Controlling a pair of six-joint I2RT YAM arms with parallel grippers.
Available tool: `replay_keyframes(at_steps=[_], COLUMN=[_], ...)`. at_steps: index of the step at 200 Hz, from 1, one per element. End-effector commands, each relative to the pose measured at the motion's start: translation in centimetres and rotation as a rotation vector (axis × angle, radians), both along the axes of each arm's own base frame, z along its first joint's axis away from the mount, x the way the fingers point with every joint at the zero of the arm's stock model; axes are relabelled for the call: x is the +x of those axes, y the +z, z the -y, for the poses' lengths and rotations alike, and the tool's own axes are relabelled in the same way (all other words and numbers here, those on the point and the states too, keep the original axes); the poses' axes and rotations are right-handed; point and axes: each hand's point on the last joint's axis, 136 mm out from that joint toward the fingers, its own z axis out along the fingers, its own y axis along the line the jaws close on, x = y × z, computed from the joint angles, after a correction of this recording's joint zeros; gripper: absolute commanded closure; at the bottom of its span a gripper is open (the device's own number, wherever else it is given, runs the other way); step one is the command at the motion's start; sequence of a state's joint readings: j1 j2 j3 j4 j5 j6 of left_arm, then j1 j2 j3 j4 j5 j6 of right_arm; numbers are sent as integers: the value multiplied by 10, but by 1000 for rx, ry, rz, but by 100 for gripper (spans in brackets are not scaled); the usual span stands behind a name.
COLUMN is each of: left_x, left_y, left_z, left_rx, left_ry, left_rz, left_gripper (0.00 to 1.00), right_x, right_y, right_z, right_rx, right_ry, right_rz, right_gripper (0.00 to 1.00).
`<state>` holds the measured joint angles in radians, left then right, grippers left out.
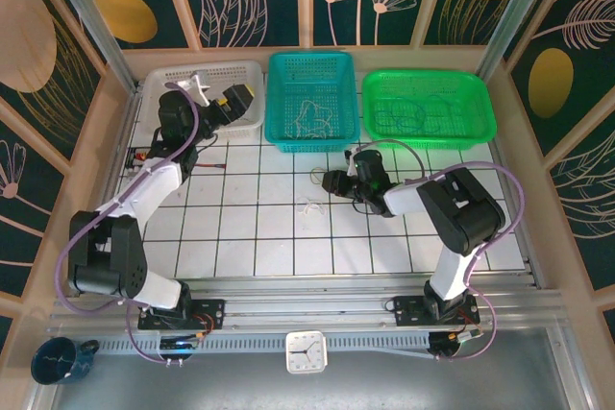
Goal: Untangle the cables
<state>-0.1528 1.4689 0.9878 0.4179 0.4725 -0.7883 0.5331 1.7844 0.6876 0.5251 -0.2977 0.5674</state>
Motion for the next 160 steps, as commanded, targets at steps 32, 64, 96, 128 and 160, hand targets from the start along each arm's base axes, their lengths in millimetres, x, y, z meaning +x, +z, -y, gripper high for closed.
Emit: replay_keyframes(at_steps=[32,64,96,128,160], left_x=[-19,-25,-39,-64,-95], left_y=[33,25,13,1,-22], left_z=[5,6,12,29,57], left_rx=[-67,-82,-100,-105,-130], left_ry=[-29,-36,-69,-114,-181], left_rz=[90,77,60,58,36], left_gripper=[1,1,1,1,1], right_x=[10,12,5,-14,-31], right_y=[2,4,23,55,95], right_z=[-13,-16,-13,-5,-3], right_rx=[42,46,54,92,165], right_ry=[8,18,33,48,72], right_rz=[10,17,50,96,146], right_gripper=[72,96,100,100,100])
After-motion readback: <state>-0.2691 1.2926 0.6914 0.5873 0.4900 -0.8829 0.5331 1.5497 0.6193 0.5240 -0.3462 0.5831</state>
